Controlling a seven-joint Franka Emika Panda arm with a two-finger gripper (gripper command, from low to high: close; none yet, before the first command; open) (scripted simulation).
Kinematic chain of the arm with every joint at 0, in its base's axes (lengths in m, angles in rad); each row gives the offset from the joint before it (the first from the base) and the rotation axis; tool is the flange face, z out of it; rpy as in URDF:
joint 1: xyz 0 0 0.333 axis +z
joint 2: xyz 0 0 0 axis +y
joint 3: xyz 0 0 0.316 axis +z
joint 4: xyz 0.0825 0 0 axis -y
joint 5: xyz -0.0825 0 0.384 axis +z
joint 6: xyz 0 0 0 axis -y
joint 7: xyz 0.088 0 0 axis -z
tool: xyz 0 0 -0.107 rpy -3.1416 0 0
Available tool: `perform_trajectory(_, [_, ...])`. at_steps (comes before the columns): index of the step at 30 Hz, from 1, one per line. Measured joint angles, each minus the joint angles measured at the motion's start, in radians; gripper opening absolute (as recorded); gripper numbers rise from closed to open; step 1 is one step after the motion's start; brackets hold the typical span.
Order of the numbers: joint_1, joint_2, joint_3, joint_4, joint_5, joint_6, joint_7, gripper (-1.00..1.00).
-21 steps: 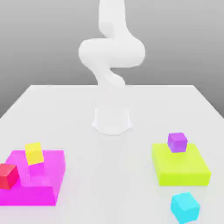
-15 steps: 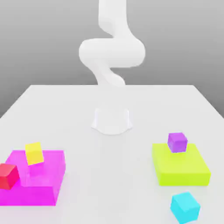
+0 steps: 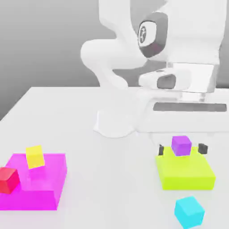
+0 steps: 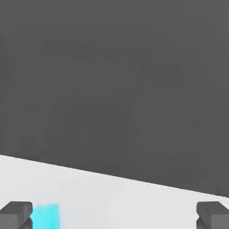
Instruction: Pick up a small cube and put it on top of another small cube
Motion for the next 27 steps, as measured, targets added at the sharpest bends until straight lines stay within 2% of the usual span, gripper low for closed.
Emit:
perform_trajectory(7, [0.048,0.241,0.03,-0.018,0.002,0.096,0.017,0.0])
perform_trajectory(11, [0.1,0.386,-0.029,0.008,-0.063,0.2,0.067,0.0])
perform_trajectory(12, [0.111,0.411,-0.042,0.013,-0.076,0.219,0.076,-1.0])
perform_trajectory(19, [0.111,0.411,-0.042,0.013,-0.076,0.22,0.077,-1.0])
perform_trajectory(23, [0.068,0.286,0.016,-0.015,-0.003,0.124,0.023,-1.0])
perform_trajectory(27, [-0.017,0.205,-0.065,-0.012,0.059,0.043,0.091,-1.0])
